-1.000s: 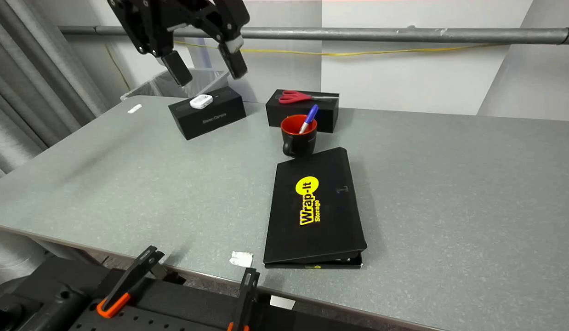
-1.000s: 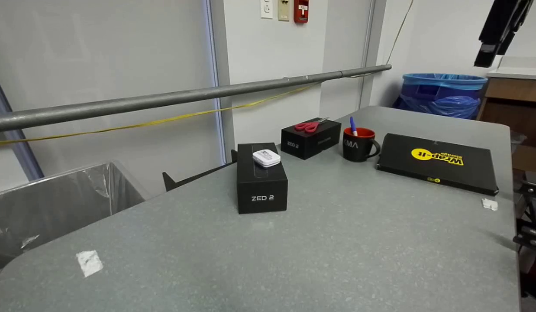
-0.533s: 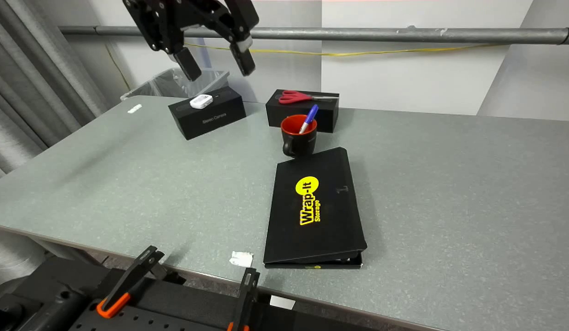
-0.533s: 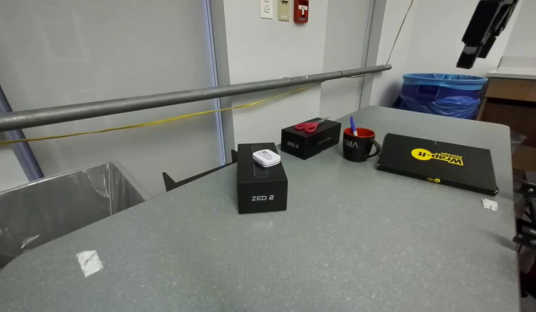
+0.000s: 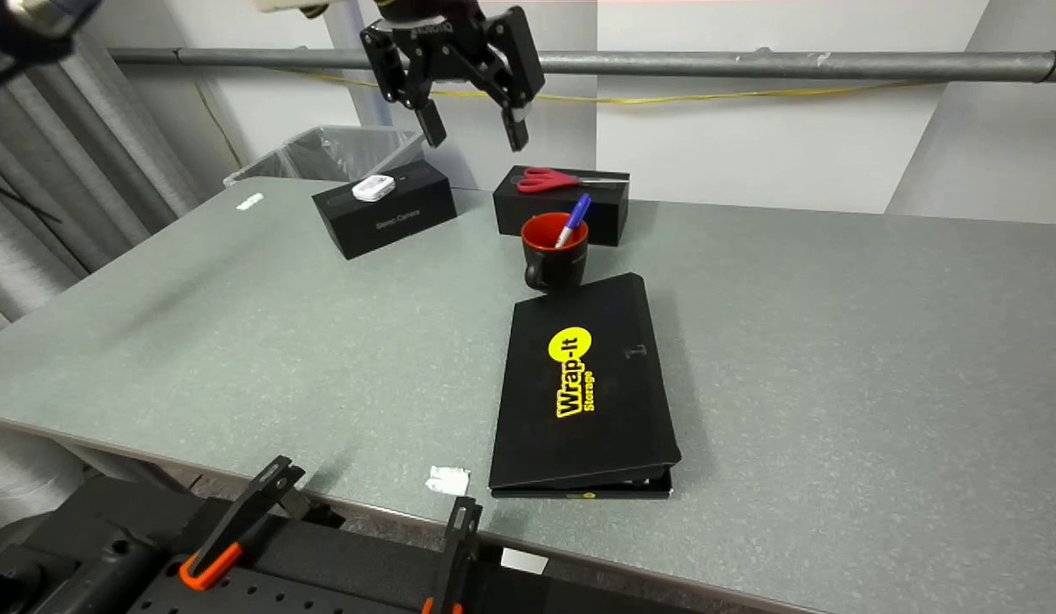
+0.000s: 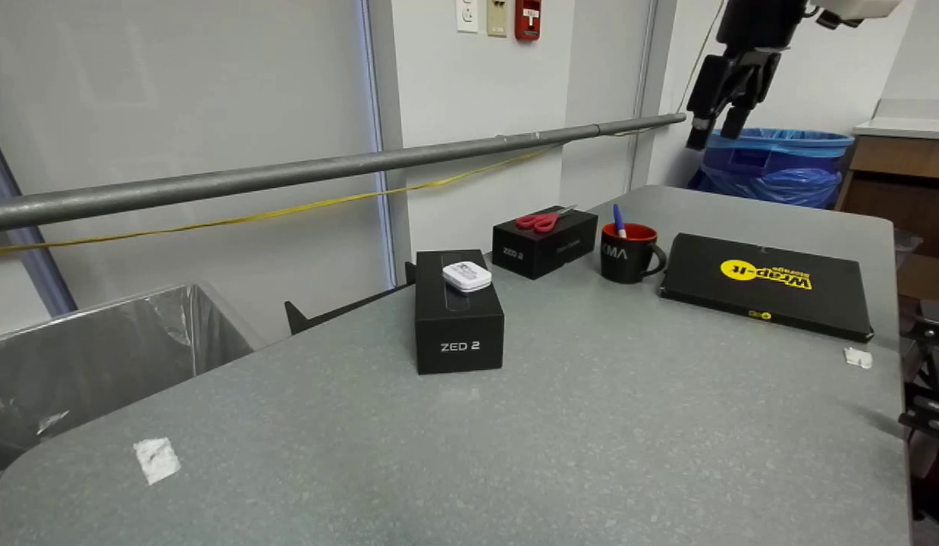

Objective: Remove the blue pen from the mug and put it on the table

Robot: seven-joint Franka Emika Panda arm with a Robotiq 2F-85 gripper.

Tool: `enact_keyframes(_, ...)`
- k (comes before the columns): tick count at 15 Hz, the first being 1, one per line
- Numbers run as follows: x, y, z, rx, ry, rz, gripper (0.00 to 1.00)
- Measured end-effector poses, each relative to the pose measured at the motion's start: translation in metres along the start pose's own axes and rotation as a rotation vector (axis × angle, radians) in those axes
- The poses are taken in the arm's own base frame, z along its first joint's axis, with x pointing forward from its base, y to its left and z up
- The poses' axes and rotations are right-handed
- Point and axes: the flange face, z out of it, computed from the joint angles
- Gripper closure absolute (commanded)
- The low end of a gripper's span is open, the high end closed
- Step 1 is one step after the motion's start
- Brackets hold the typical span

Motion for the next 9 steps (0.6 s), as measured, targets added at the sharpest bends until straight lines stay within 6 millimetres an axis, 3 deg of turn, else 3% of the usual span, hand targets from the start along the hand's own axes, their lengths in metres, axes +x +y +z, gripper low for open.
enact_keyframes(9,0.0042,0.0001,0.0073,-0.006,0.001,0.012,0.0)
